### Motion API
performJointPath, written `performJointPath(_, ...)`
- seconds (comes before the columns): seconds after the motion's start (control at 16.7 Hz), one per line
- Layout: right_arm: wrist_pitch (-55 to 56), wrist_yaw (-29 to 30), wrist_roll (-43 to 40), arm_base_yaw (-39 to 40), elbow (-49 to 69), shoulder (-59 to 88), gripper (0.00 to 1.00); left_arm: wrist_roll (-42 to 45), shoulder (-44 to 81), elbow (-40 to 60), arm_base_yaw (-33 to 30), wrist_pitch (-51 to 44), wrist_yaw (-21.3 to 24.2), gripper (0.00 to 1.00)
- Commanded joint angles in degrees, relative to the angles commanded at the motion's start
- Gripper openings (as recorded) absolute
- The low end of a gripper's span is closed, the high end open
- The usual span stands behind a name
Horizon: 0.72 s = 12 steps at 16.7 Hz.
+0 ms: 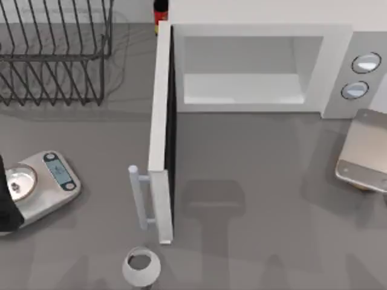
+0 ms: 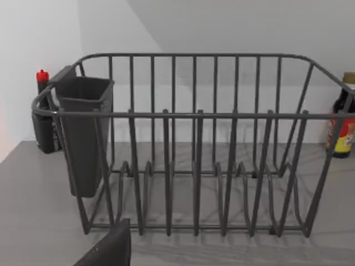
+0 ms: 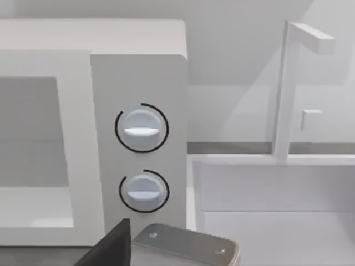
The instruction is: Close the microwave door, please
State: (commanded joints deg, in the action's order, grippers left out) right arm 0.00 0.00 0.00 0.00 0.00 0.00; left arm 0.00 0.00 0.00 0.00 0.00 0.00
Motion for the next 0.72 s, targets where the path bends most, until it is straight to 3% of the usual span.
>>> performJointPath(0.06,0.0,0.0,0.0,0.0,0.0,0.0,1.0,0.0,0.0,0.0,0.0,0.0,0.0,1.0)
performJointPath(0.72,0.0,0.0,0.0,0.0,0.0,0.0,1.0,0.0,0.0,0.0,0.0,0.0,0.0,0.17)
